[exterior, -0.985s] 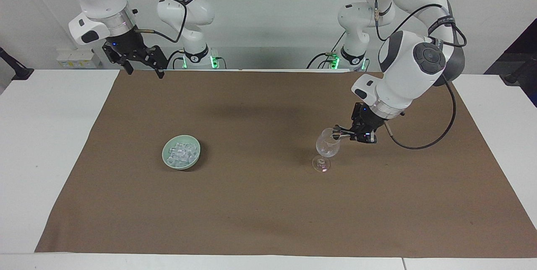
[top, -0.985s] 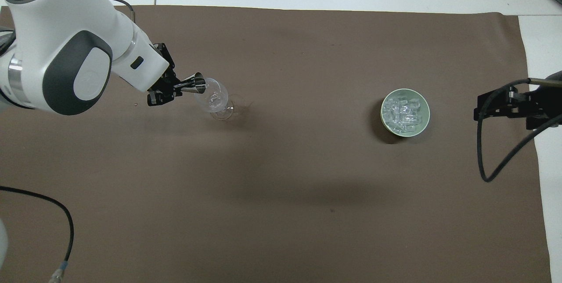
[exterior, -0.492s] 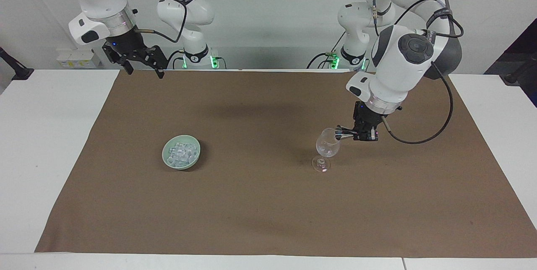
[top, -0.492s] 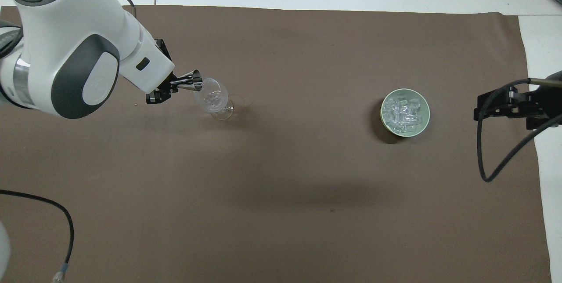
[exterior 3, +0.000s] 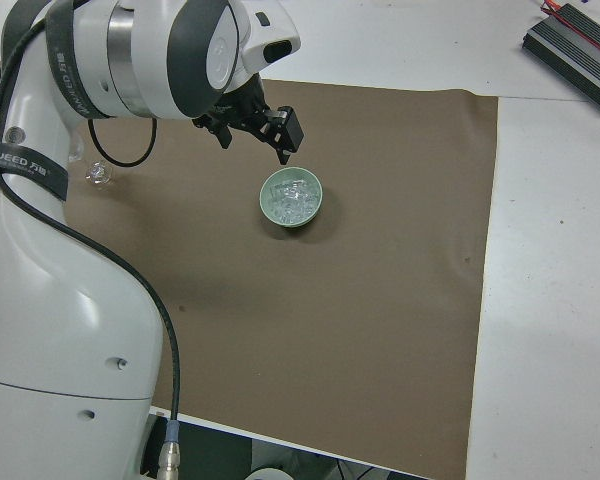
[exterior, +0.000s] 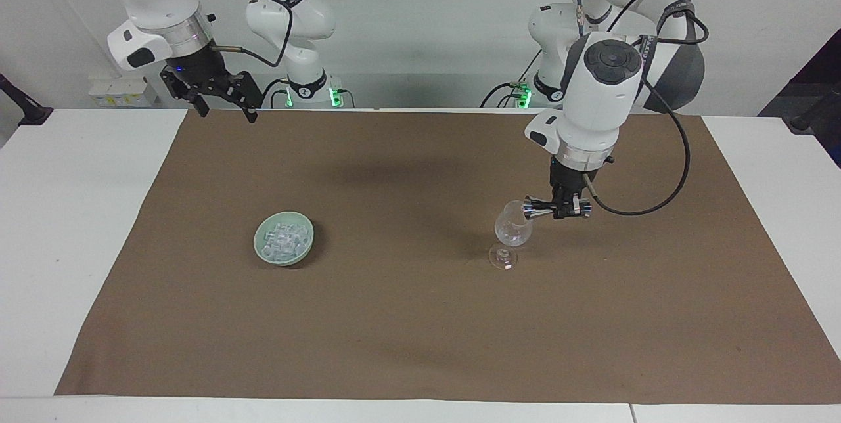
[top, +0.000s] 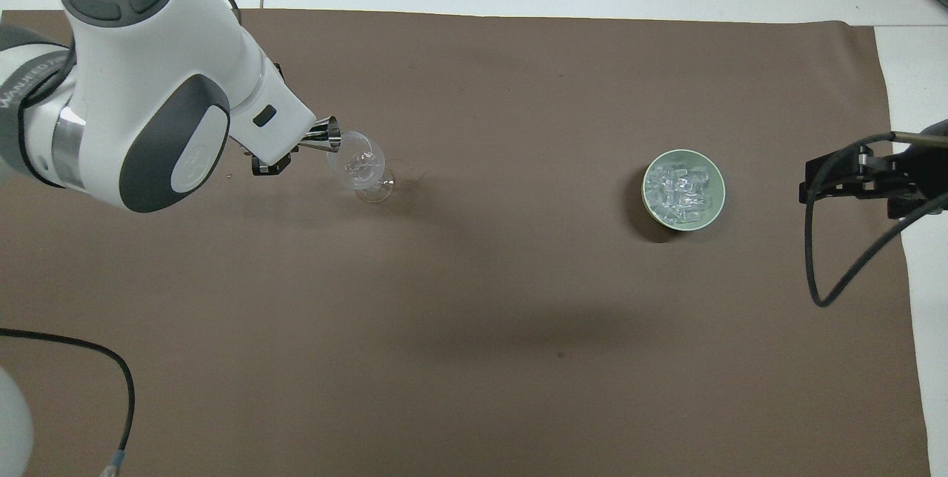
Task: Pour wine and add ice with both arms
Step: 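Tilt the metal cup with the left gripper into the wine glass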
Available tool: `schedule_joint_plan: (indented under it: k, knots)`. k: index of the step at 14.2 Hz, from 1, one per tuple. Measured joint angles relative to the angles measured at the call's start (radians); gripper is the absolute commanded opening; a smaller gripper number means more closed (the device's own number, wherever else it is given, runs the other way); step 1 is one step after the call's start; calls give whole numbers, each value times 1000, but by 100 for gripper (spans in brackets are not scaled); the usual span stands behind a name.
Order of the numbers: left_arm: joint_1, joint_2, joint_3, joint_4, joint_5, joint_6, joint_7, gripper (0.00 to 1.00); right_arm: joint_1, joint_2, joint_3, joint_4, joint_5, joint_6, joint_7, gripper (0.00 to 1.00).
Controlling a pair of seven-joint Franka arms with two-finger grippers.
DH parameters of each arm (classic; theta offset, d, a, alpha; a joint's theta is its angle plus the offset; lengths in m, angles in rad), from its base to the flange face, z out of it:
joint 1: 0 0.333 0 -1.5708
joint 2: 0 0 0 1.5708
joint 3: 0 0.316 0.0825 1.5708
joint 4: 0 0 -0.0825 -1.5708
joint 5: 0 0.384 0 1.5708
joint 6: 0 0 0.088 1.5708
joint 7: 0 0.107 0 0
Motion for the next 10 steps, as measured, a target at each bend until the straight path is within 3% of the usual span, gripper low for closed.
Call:
schedule_joint_plan:
  k: [10]
  knots:
    - [-43, 0, 0, 0, 107, -12, -54, 0, 0, 0, 0, 0, 0, 0, 0, 100]
